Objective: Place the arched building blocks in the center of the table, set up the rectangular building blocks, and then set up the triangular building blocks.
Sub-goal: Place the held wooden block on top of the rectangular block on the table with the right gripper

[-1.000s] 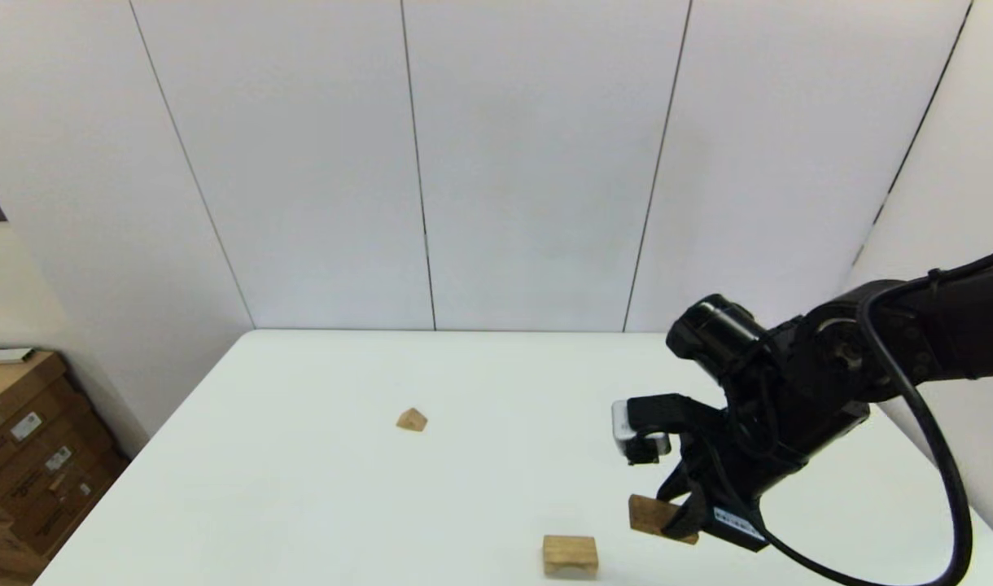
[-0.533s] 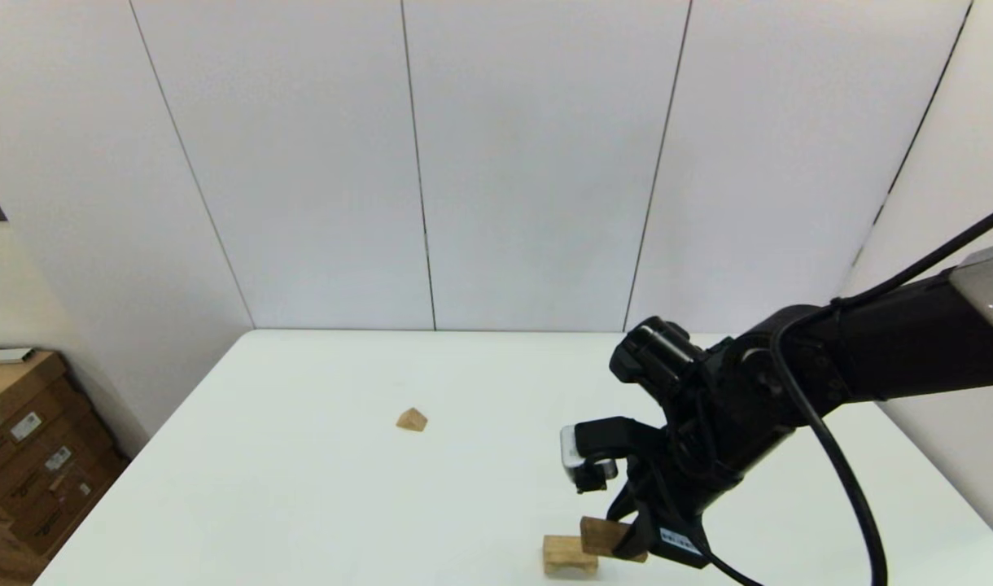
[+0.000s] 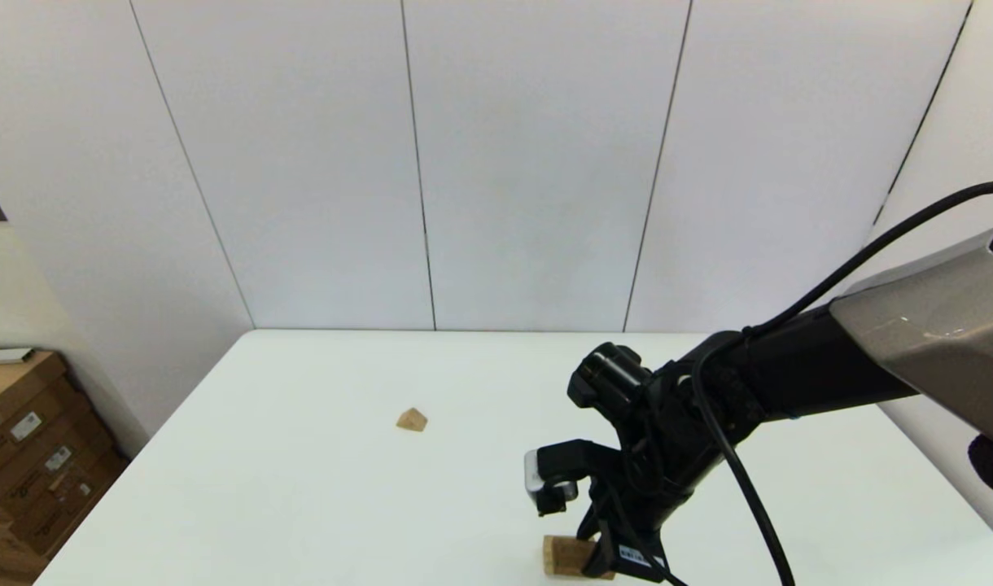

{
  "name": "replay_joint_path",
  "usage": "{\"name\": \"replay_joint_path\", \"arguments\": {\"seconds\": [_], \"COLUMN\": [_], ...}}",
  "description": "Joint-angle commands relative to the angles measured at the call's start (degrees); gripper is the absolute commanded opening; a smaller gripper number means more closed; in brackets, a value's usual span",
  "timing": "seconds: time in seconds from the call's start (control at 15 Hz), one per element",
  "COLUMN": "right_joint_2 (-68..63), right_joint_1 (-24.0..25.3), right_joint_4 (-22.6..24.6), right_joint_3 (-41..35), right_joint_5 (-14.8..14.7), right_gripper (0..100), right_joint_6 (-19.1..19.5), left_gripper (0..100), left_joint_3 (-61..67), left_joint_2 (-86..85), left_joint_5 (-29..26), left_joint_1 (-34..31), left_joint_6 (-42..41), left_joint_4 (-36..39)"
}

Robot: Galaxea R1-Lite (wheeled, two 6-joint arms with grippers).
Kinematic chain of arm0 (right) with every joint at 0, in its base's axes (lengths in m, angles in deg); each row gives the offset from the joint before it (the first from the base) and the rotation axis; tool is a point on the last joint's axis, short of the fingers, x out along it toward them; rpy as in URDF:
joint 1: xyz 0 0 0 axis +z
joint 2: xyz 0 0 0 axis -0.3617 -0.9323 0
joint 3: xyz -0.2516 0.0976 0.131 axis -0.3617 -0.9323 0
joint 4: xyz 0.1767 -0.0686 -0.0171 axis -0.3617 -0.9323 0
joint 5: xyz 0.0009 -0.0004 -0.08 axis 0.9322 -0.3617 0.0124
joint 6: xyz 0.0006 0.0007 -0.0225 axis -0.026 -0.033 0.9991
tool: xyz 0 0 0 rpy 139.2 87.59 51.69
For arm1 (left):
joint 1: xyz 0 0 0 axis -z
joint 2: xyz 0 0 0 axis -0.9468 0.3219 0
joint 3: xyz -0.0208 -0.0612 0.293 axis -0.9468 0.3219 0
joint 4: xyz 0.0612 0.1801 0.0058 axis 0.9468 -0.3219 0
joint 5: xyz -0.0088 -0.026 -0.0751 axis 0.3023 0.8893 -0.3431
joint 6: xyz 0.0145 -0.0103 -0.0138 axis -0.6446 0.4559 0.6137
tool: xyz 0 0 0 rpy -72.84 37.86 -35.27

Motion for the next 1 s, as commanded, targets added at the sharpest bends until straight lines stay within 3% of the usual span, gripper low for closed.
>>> {"name": "replay_joint_path", "arguments": {"seconds": [0.07, 1.0], "right_joint_2": [-2.13, -6.62], "right_joint_1": [-0.18, -2.11], "right_joint_4": [-0.16, -0.07], "right_joint_3": [1.04, 5.44], "right_joint_5": [0.81, -0.34], "right_gripper": [0, 0], "right_joint_6": [0.29, 0.29], "left_gripper": [100, 100], "left_joint_3": [0.0, 0.0], "left_joint_2": [0.07, 0.07], "left_joint_5": [0.0, 0.0], "left_joint_1": [-0.01, -0.01], "left_joint_6": [0.01, 0.01], "left_joint_4": [0.01, 0.01]}}
